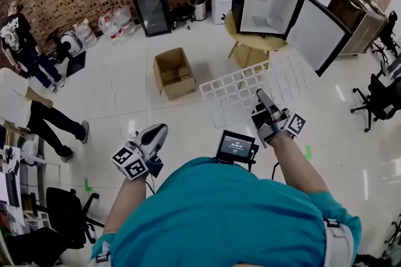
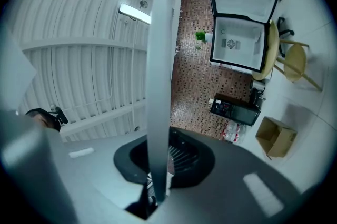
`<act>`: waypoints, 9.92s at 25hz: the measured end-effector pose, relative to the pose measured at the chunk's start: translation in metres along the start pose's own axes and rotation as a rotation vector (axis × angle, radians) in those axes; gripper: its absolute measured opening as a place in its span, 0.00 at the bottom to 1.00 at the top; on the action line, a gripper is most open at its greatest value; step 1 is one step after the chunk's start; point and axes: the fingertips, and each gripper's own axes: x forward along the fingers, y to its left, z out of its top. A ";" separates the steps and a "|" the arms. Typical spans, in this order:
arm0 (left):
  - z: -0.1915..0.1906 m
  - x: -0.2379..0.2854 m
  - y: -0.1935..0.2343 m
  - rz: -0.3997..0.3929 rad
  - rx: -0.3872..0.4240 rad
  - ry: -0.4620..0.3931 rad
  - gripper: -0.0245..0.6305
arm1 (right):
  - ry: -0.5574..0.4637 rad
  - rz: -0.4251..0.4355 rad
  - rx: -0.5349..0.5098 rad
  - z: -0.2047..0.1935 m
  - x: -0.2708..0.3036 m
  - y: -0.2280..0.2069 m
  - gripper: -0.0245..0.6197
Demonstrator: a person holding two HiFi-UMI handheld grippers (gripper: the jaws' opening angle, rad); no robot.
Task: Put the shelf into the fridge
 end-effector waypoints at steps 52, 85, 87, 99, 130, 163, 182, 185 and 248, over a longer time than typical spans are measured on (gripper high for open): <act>0.099 0.412 0.350 -0.174 -0.121 0.087 0.03 | -0.123 -0.171 -0.018 0.319 0.241 -0.320 0.08; -0.026 0.690 0.572 -0.214 -0.174 0.228 0.04 | -0.443 -0.361 0.305 0.458 0.197 -0.645 0.08; -0.053 0.691 0.585 -0.220 -0.168 0.260 0.03 | -0.456 -0.364 0.330 0.443 0.184 -0.669 0.08; -0.179 0.699 0.666 -0.328 -0.185 0.380 0.04 | -0.556 -0.420 0.300 0.394 0.159 -0.770 0.08; -0.181 0.692 0.670 -0.328 -0.218 0.408 0.03 | -0.345 -0.454 0.405 0.381 0.159 -0.781 0.08; -0.182 0.683 0.670 -0.314 -0.235 0.396 0.04 | -0.249 -0.450 0.454 0.381 0.160 -0.790 0.08; -0.208 0.686 0.667 -0.332 -0.235 0.456 0.04 | -0.219 -0.450 0.371 0.385 0.166 -0.785 0.09; -0.210 0.686 0.668 -0.334 -0.238 0.465 0.04 | -0.207 -0.451 0.360 0.385 0.166 -0.785 0.09; -0.221 0.679 0.671 -0.329 -0.297 0.466 0.04 | -0.561 -0.578 0.366 0.391 0.148 -0.779 0.08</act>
